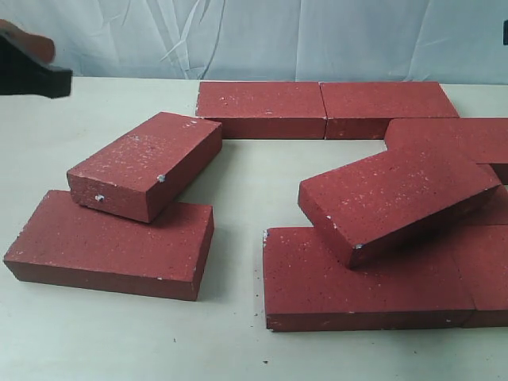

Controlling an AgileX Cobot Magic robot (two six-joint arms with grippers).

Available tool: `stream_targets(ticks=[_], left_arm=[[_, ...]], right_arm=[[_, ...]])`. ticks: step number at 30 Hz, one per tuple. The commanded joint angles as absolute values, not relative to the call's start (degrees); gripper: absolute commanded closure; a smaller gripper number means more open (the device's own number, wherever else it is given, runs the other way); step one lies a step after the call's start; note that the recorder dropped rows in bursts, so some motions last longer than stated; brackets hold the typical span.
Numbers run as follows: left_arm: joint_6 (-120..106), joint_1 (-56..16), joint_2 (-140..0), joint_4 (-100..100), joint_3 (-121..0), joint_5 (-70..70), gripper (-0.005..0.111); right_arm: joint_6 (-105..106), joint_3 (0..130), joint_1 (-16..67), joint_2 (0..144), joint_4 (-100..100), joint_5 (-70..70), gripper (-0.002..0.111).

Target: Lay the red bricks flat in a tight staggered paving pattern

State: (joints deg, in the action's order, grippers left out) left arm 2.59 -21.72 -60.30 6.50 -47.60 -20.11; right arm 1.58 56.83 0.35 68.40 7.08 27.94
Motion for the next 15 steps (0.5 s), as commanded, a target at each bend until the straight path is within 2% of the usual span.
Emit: stream_targets(ticks=[1, 8, 15], left_arm=[[2.4, -27.1, -64.8, 7.3, -49.1, -23.6, 0.107], [2.4, -35.0, -71.4, 7.5, -49.3, -25.2, 0.107], [2.4, -42.0, -79.4, 7.0, -53.8, -29.6, 0.107]], right_arm=[[3.1, 59.8, 0.0, 72.5, 9.6, 33.4, 0.109], [7.9, 62.6, -4.9, 79.6, 6.2, 37.4, 0.109], [21.4, 63.3, -8.7, 86.7, -4.2, 38.3, 0.109]])
